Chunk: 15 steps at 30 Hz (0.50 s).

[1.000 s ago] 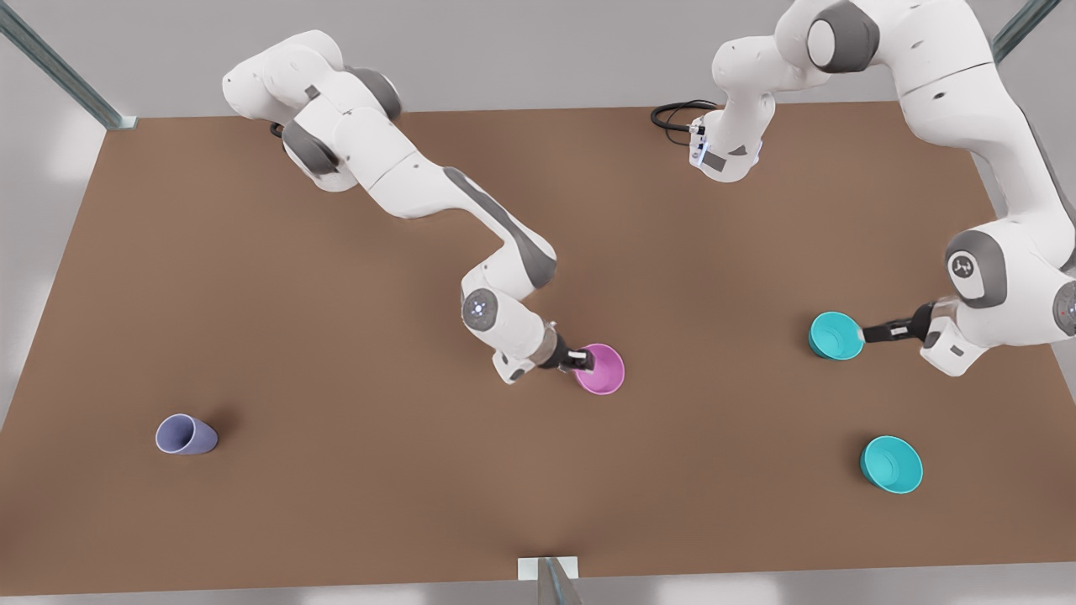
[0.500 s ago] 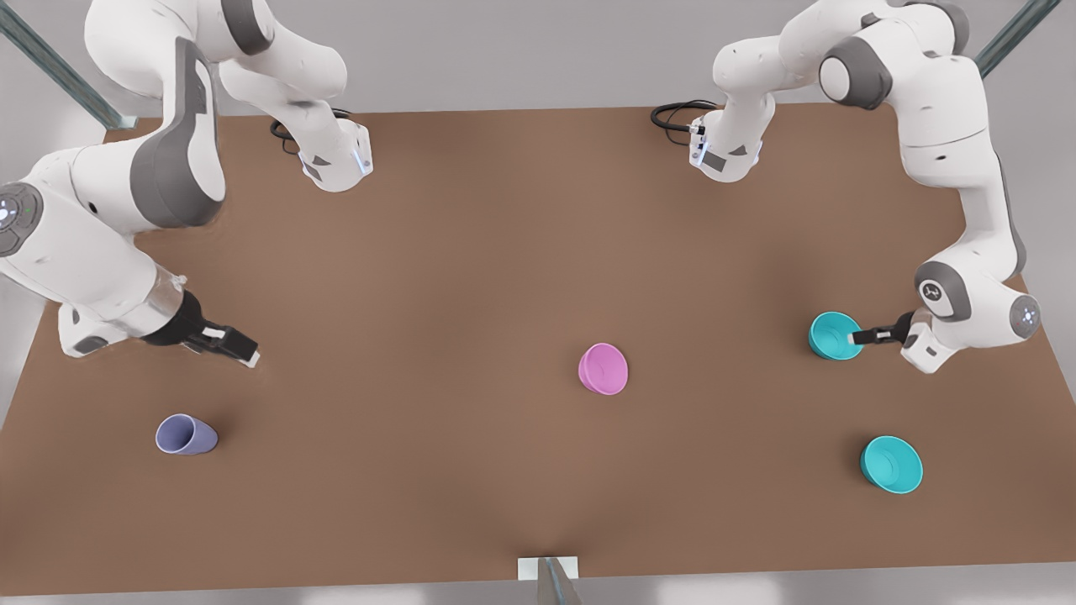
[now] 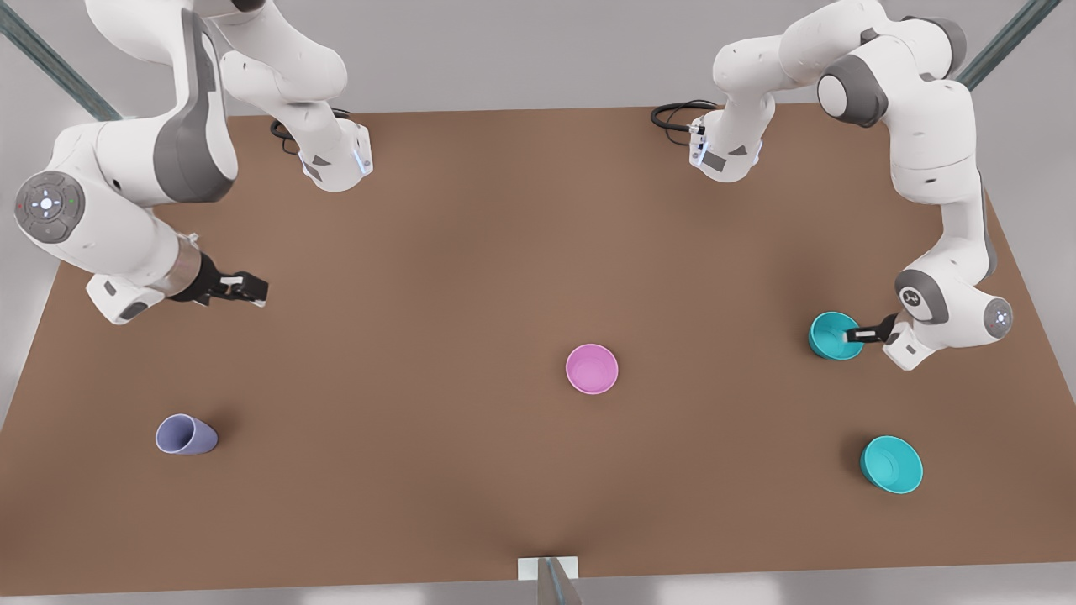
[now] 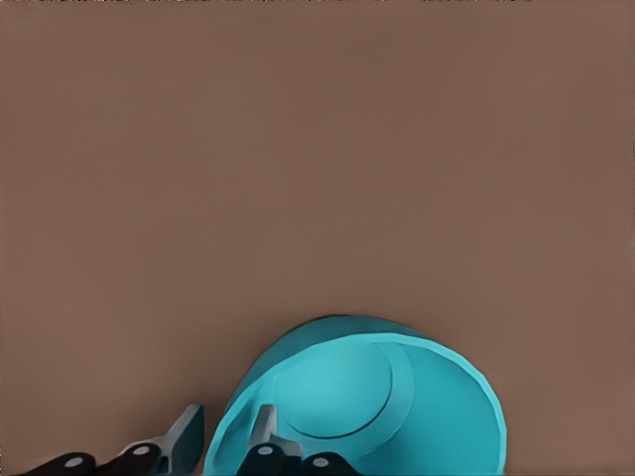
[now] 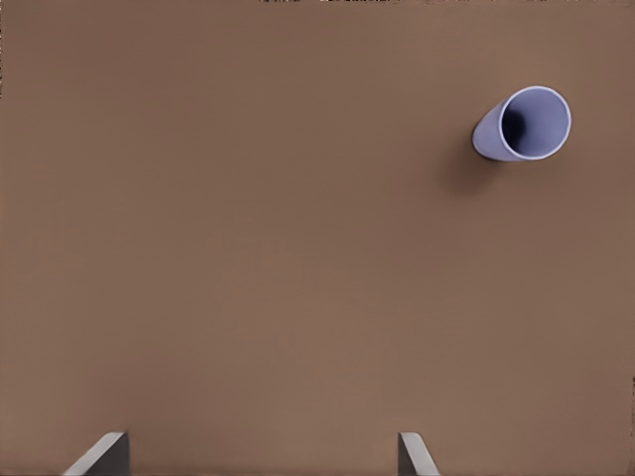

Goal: Stack the blue bowl on the pink bowl

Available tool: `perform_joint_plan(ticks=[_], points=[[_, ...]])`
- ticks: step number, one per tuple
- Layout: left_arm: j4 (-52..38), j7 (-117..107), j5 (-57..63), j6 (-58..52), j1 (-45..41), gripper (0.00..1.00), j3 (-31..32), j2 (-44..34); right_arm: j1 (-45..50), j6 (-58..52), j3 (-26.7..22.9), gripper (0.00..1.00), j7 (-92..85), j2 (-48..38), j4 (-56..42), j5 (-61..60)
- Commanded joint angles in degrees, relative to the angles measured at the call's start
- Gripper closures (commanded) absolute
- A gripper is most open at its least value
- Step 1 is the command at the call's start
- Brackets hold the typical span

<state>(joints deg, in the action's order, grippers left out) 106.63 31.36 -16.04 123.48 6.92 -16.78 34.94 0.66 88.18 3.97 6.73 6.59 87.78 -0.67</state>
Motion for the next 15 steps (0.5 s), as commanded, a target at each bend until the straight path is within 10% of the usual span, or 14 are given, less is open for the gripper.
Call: perform_joint_plan(ticks=[1,10,15], points=[[-0.02,6.25,-0.22,0.45,-0.07,0.79,-0.01,-0.22,-0.13,0.06,-0.02,0.00,-10.86,0.17,-0.15,0.06],[-0.46,-25.29,0.31,-10.98,-18.07,0.79,0.17,-19.46,-0.48,0.15,-0.02,0.00,-10.86,0.96,-0.15,-0.12],[-18.12,-50.08,0.40,-16.25,-40.93,0.79,0.34,-6.47,-0.48,0.42,-0.02,0.00,-10.86,1.05,-0.15,-0.21]])
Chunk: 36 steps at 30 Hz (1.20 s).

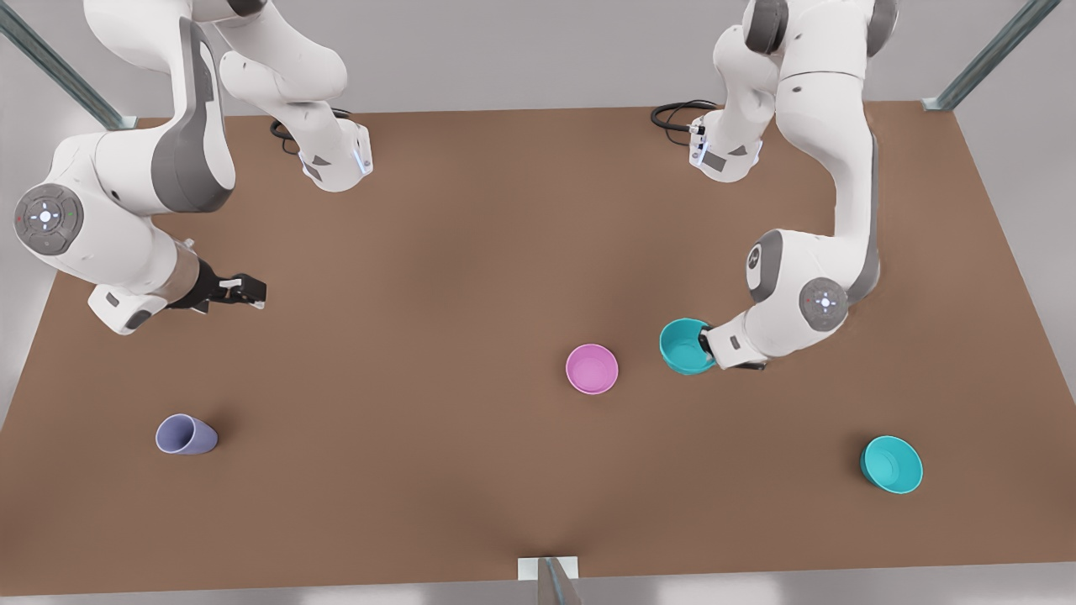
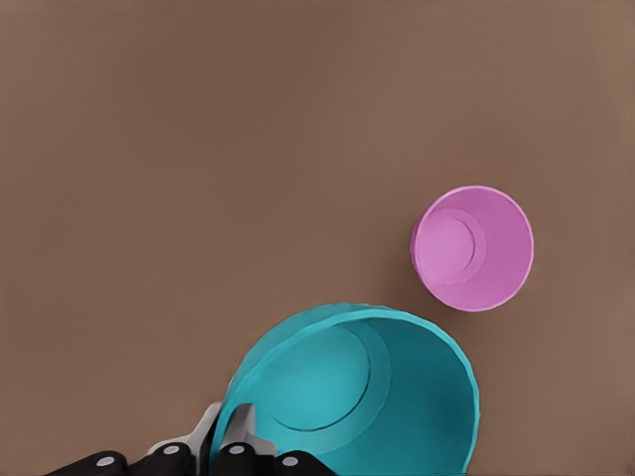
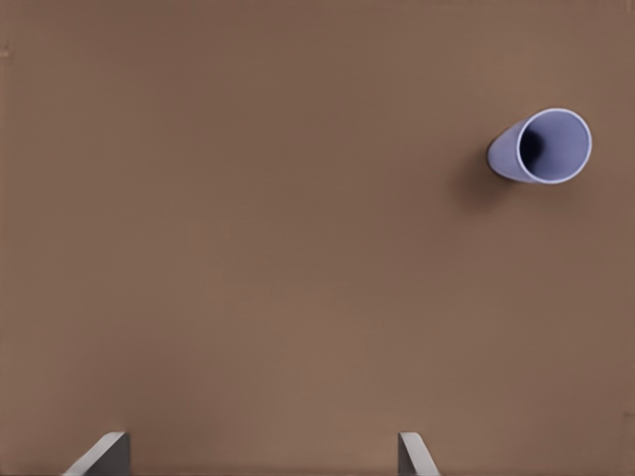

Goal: Stack the blue bowl on the pink bowl

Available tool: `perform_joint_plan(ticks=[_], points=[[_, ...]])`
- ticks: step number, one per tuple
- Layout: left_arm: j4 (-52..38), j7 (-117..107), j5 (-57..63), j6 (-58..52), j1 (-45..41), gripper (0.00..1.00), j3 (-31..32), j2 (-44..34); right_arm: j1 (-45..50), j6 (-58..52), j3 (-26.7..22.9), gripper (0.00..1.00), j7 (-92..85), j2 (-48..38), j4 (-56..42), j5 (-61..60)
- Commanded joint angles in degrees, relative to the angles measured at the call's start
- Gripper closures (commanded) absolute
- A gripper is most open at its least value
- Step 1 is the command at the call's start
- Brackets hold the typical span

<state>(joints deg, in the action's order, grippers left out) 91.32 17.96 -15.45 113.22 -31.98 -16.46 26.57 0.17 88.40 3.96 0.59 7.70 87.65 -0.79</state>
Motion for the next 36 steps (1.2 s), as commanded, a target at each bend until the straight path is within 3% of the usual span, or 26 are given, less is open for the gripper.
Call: perform_joint_plan(ticks=[1,3,15,36], points=[[-6.50,-40.02,-0.37,-6.08,-4.49,0.79,0.03,5.24,0.01,0.20,0.08,0.00,-4.72,-0.05,-0.03,-0.09],[-12.13,-44.68,-0.72,-6.08,-6.96,0.79,0.38,10.43,0.01,0.20,0.00,0.00,-4.81,0.12,-0.03,0.00],[-14.42,-44.77,-7.93,-5.38,-5.82,0.79,2.40,16.76,0.10,0.20,0.08,0.00,-4.98,0.47,-0.03,0.00],[-14.59,-44.33,-8.72,-5.03,-2.13,0.79,6.09,18.69,0.10,0.20,0.08,0.00,-5.07,1.00,-0.03,0.08]])
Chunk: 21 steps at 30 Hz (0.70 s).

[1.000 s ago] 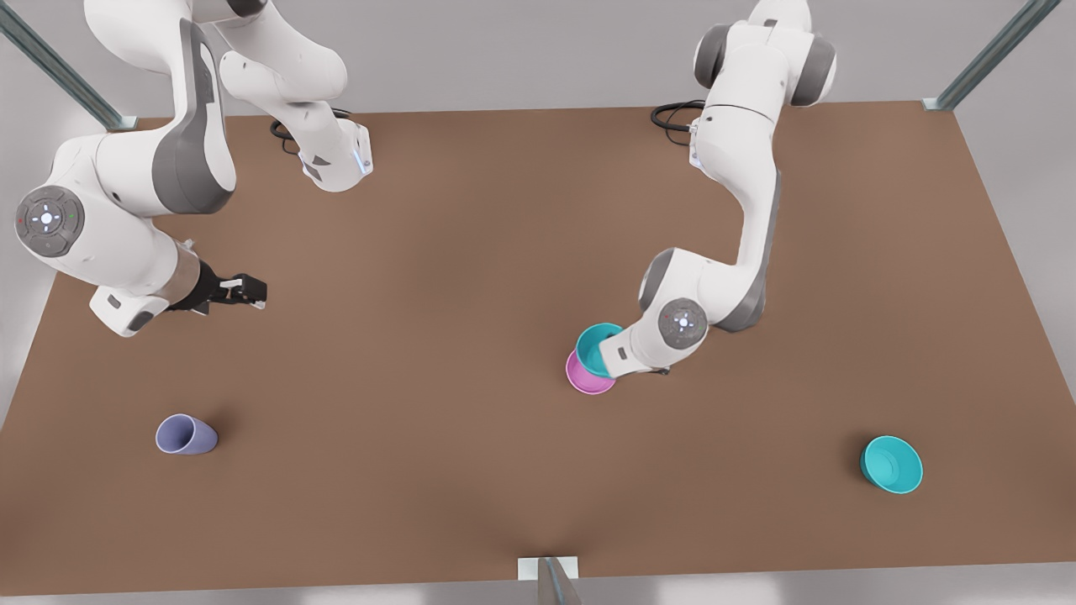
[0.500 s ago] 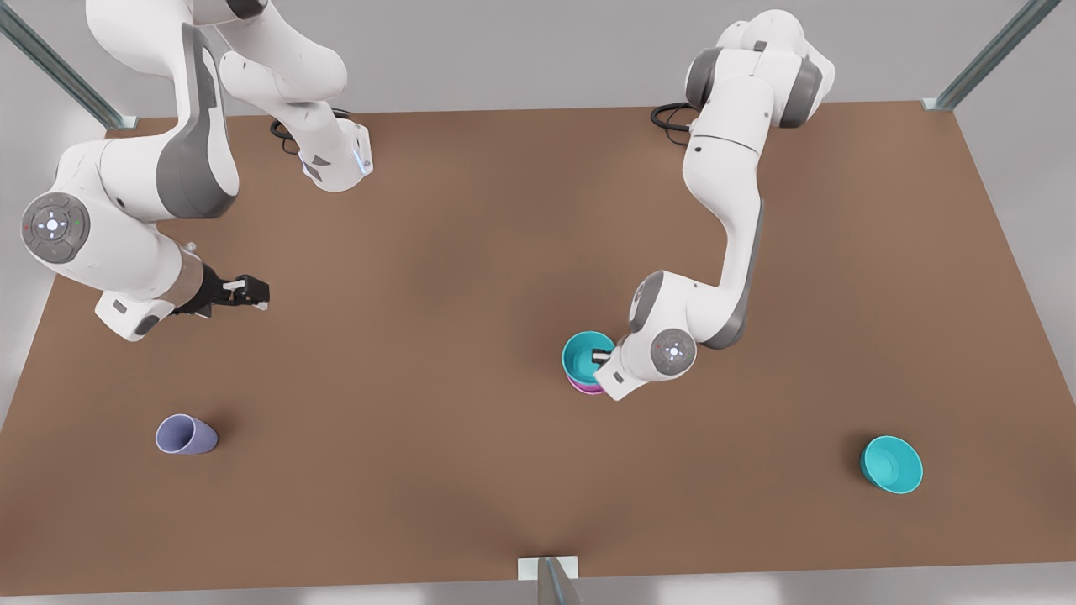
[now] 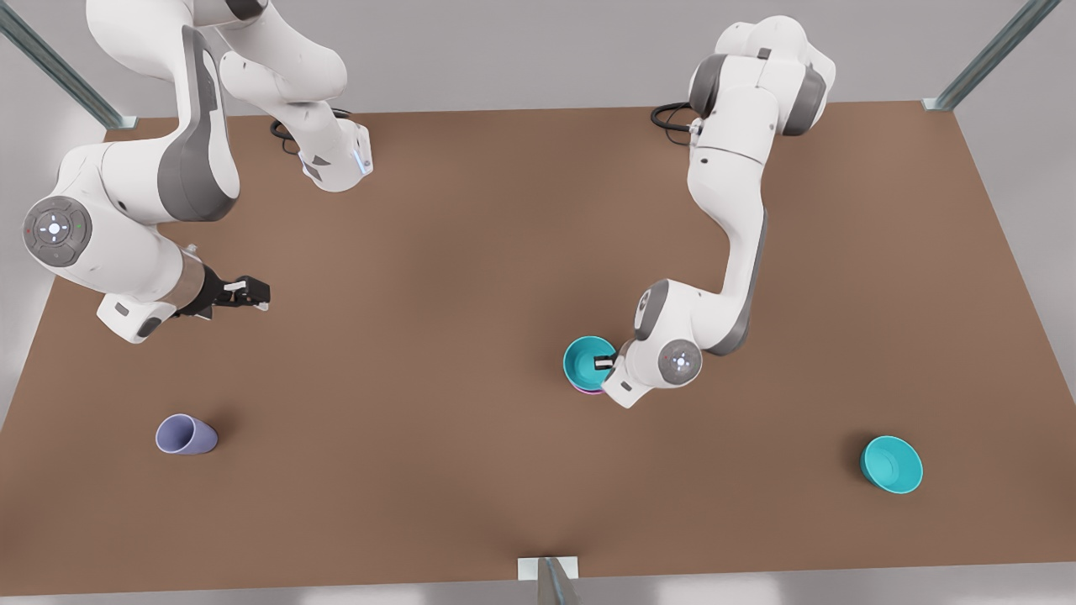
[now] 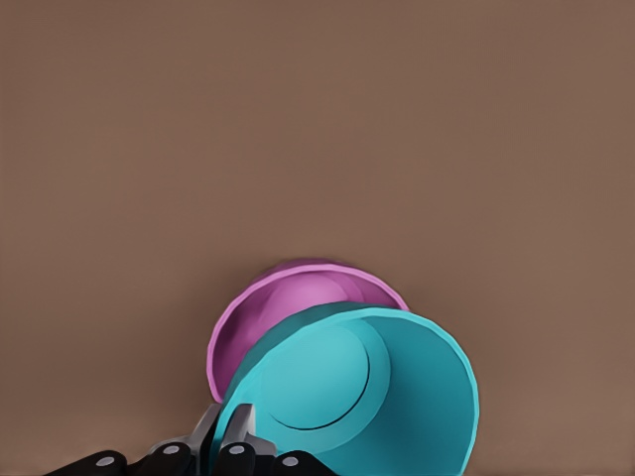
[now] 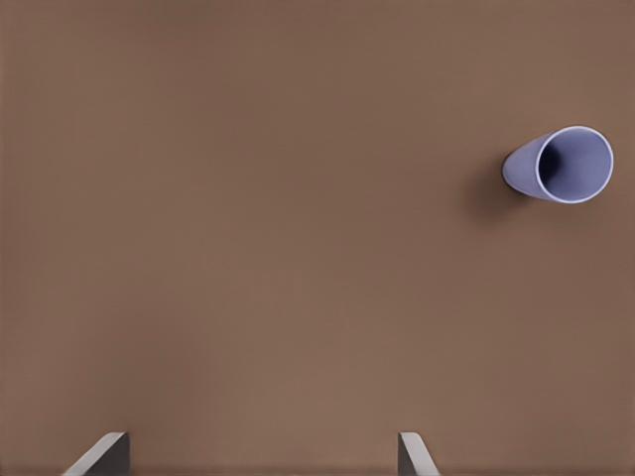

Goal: Stack the blue bowl on the pink bowl

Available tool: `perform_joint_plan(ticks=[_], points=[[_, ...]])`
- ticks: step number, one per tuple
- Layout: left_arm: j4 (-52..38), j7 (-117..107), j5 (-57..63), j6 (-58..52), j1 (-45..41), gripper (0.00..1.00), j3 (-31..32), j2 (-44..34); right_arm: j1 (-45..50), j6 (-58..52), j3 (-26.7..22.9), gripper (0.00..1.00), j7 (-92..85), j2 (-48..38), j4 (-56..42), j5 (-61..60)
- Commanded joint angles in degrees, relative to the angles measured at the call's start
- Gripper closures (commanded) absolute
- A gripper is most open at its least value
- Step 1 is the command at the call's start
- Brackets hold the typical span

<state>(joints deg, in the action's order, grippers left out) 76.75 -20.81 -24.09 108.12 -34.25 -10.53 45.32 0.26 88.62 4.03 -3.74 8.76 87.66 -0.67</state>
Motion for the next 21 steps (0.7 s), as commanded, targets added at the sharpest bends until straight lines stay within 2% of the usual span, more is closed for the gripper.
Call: perform_joint_plan(ticks=[1,4,5,8,11,14,15,16,17,18,21], points=[[-0.02,-5.56,-0.08,0.07,0.15,0.79,0.25,0.03,0.00,-0.02,0.01,0.00,-0.74,-0.06,-0.03,-0.04],[-0.02,-5.56,-0.08,0.07,0.24,0.79,0.25,0.12,0.00,-0.02,0.01,0.00,-0.74,-0.06,0.05,-0.04],[-0.02,-3.38,-0.17,-0.01,0.85,0.00,0.25,0.12,0.09,-0.02,0.01,0.00,-0.74,-0.06,0.05,-0.04],[-0.37,-0.64,0.88,-5.54,3.14,0.00,-0.71,-2.16,0.00,0.06,0.01,0.00,-0.74,-0.06,-0.03,-0.04],[-0.37,-0.55,17.05,-24.78,4.10,0.00,-4.93,-16.56,0.00,-0.02,0.01,0.00,-0.74,-0.06,0.05,-0.04],[-1.60,13.68,20.48,-31.74,5.07,0.00,-6.52,-25.45,0.00,-0.02,0.01,0.00,-0.74,-0.06,-0.03,-0.04],[-2.83,13.86,21.19,-32.09,7.43,0.00,-5.64,-28.79,0.00,0.06,0.01,0.00,-0.74,0.03,-0.03,-0.04],[-1.96,15.00,20.83,-32.01,16.83,0.00,2.95,-32.57,0.00,-0.02,0.01,0.00,-0.83,-0.06,-0.03,-0.04],[-1.17,15.18,22.50,-31.83,20.36,0.00,7.81,-34.41,0.00,-0.02,0.01,0.00,-0.92,-0.06,-0.03,-0.04],[0.68,15.18,22.33,-30.86,20.36,0.00,7.81,-36.53,0.00,0.06,0.01,0.00,-0.92,-0.06,-0.03,-0.04],[0.77,15.09,22.42,-31.13,20.19,0.00,7.81,-36.18,0.00,-0.02,0.01,0.00,-0.92,0.03,-0.03,-0.04]])
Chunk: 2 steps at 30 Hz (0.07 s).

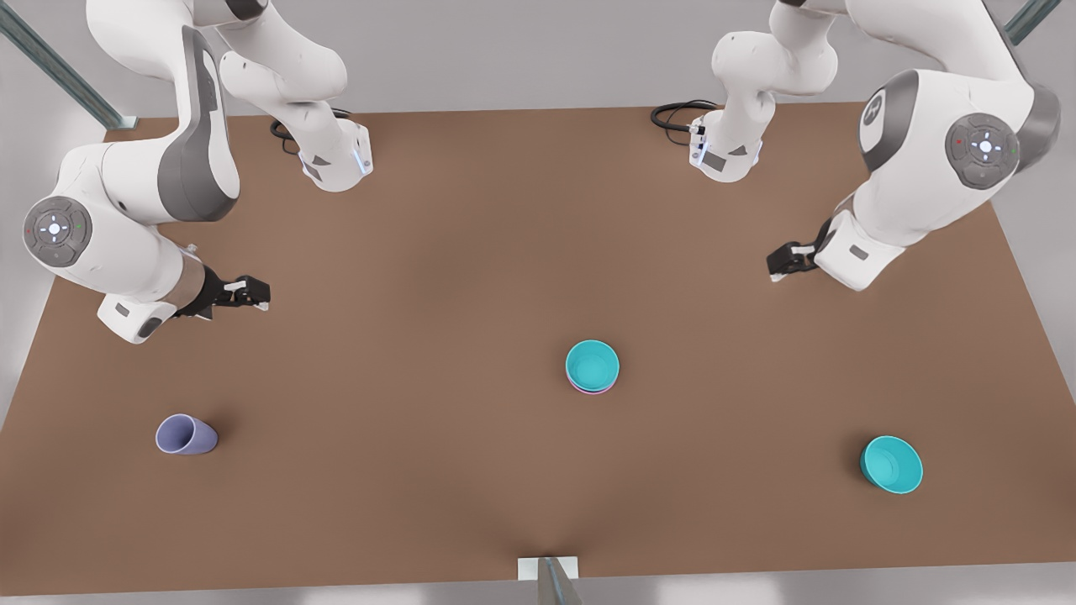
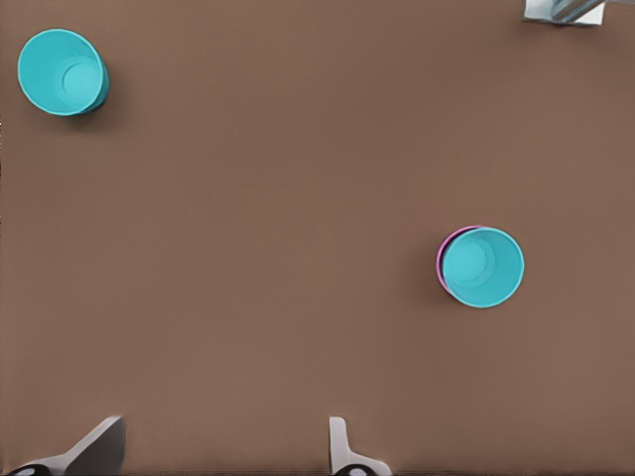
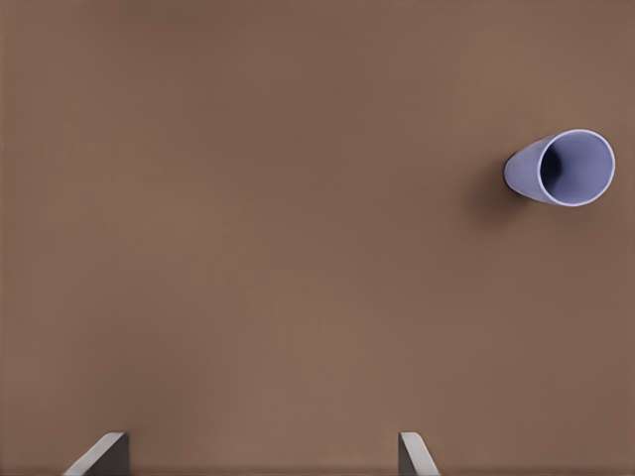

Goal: Stack the blue bowl on the pink bowl

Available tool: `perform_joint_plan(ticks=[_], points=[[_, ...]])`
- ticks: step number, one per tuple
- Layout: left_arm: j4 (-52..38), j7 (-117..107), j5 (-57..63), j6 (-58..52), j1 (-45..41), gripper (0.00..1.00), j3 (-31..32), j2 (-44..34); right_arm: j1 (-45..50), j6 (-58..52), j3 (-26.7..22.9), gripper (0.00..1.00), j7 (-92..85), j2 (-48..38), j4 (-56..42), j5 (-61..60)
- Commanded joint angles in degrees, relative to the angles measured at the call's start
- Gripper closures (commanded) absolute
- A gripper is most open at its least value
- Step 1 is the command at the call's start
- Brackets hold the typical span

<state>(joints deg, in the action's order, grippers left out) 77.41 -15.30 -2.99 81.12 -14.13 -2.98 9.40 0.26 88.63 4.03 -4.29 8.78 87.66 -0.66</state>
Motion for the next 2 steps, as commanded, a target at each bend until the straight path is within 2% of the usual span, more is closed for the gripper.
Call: perform_joint_plan(ticks=[1,2], points=[[0.11,9.59,1.32,-4.13,0.07,0.00,0.25,-0.08,0.00,-0.04,0.01,0.00,-0.37,0.01,-0.03,-0.04],[0.11,9.59,1.32,-4.13,0.07,0.00,0.25,0.00,0.00,0.05,0.01,0.00,-0.37,0.01,-0.03,-0.04]])
